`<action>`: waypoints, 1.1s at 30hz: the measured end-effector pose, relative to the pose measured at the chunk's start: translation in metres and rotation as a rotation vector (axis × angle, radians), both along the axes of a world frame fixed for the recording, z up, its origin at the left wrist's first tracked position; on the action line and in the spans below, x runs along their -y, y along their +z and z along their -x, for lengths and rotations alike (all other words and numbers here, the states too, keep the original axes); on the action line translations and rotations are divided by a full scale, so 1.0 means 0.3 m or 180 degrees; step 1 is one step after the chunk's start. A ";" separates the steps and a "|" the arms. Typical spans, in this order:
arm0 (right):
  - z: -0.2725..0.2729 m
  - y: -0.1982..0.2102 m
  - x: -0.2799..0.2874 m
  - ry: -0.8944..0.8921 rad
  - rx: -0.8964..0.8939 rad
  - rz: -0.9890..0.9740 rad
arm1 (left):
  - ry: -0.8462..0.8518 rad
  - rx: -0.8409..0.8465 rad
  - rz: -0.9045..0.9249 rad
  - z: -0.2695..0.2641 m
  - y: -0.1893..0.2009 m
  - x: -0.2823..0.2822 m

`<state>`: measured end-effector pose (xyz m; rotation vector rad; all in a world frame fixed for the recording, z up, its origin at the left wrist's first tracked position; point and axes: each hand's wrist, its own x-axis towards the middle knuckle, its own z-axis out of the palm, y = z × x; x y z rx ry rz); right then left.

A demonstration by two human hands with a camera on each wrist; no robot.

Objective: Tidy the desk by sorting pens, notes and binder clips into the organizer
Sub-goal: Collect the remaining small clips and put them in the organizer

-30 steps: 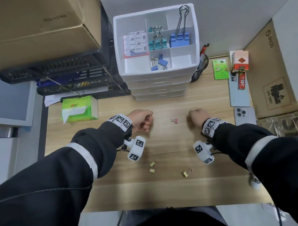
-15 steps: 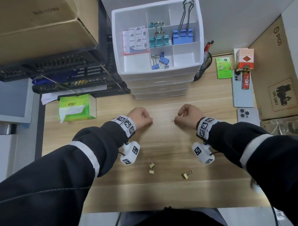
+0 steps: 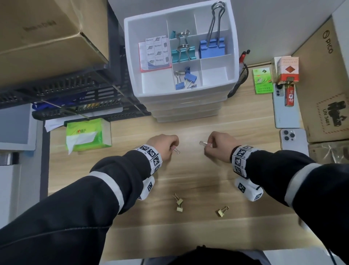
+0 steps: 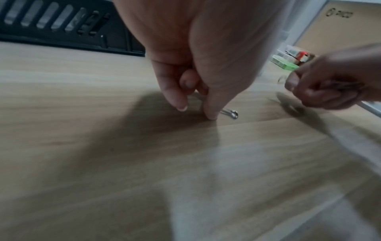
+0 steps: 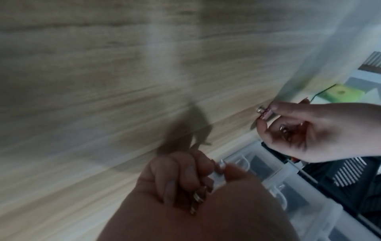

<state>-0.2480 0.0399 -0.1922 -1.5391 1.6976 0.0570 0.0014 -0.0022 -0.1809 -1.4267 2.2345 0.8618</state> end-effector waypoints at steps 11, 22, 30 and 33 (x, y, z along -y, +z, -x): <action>-0.025 0.027 0.004 -0.1889 0.1982 -0.1092 | 0.0207 0.0298 -0.0171 0.033 0.022 -0.007; -0.061 0.094 -0.027 -0.3330 0.3144 -0.2264 | 0.0494 -0.0654 0.0058 0.158 0.218 0.007; -0.104 0.185 -0.057 -0.3800 0.4186 -0.2222 | -0.0233 -0.1200 0.0286 0.282 0.389 -0.052; -0.092 0.216 -0.061 -0.3642 0.4307 -0.2110 | -0.0393 -0.1305 0.0268 0.301 0.431 -0.077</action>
